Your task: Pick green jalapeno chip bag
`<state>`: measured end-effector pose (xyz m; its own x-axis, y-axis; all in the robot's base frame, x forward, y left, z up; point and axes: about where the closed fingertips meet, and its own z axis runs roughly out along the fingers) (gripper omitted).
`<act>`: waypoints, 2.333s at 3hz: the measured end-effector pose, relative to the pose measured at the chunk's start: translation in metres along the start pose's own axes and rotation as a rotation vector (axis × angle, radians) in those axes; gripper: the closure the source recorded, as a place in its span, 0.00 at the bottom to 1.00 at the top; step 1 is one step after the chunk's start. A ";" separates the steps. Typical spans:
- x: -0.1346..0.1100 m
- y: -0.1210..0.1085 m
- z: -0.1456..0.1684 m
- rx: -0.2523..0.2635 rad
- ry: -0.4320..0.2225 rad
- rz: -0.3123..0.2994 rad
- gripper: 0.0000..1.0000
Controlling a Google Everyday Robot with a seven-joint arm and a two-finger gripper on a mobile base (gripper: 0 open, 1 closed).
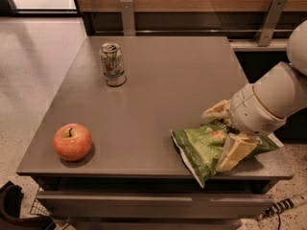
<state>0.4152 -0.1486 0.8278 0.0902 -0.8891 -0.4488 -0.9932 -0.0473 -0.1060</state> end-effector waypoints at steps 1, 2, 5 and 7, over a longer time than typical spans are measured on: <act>0.000 -0.001 -0.002 0.005 0.003 0.012 0.49; -0.001 -0.001 -0.001 0.003 0.004 0.009 0.72; -0.021 -0.022 -0.029 0.047 0.018 -0.005 1.00; -0.052 -0.070 -0.092 0.230 -0.148 -0.043 1.00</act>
Offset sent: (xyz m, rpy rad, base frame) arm 0.0011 -0.0004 0.0015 -0.0018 0.0007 -0.0102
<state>0.4738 -0.1404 0.9401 0.1585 -0.8114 -0.5626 -0.9472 0.0359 -0.3188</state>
